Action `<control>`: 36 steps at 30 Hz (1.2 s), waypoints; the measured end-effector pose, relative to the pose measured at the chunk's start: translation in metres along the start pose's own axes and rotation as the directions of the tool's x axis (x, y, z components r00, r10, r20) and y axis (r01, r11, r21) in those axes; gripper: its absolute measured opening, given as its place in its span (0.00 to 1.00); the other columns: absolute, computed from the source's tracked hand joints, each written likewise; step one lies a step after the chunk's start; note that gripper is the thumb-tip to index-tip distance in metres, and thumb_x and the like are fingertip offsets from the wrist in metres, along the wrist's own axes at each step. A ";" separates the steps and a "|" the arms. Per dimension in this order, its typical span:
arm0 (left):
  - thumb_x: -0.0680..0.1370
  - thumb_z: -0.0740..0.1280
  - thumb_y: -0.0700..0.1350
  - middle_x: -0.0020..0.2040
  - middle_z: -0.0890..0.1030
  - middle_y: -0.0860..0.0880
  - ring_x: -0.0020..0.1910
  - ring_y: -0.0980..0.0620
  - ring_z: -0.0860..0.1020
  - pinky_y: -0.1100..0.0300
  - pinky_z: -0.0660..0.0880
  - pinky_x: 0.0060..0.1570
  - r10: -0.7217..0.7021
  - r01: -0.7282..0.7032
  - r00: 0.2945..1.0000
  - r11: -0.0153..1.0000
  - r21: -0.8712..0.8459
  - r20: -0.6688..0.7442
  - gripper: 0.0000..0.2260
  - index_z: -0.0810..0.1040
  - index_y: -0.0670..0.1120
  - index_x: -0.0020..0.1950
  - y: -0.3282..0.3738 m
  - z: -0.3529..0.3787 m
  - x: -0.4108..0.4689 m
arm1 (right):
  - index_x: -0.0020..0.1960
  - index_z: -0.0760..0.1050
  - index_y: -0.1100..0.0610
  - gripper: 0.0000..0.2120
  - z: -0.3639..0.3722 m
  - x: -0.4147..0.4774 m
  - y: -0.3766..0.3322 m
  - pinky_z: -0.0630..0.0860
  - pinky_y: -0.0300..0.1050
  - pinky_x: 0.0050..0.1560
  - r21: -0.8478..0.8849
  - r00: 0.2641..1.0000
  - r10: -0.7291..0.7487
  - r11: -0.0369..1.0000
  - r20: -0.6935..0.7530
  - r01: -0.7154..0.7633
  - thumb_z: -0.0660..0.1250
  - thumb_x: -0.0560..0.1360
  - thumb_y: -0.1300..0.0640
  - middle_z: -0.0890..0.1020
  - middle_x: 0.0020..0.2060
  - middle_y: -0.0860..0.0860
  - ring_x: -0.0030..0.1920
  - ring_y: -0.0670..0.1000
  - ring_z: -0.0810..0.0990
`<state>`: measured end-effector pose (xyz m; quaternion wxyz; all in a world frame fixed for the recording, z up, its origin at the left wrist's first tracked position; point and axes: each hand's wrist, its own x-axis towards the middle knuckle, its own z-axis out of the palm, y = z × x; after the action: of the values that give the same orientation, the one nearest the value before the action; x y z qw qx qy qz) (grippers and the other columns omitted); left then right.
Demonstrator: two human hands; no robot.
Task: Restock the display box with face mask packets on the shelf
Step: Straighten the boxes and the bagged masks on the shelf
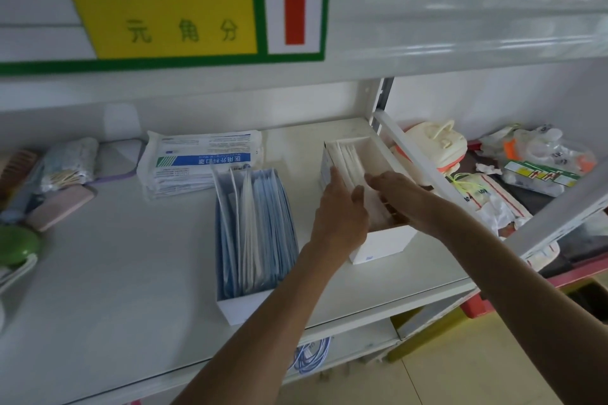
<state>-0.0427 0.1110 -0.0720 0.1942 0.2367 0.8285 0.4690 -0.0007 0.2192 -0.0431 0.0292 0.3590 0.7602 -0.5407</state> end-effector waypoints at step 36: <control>0.72 0.75 0.48 0.44 0.84 0.55 0.42 0.60 0.81 0.68 0.74 0.39 -0.319 0.210 0.873 0.929 -0.306 -0.369 0.11 0.81 0.50 0.54 -0.104 -0.136 -0.075 | 0.41 0.82 0.66 0.08 0.120 -0.026 -0.052 0.77 0.42 0.38 -0.476 0.931 -0.338 0.802 0.138 0.362 0.73 0.69 0.60 0.84 0.33 0.58 0.32 0.51 0.79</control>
<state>-0.0777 -0.0719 -0.0893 0.1067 -0.0112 0.8075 0.5800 -0.0533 0.0962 -0.0400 0.0373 0.1802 0.9248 -0.3329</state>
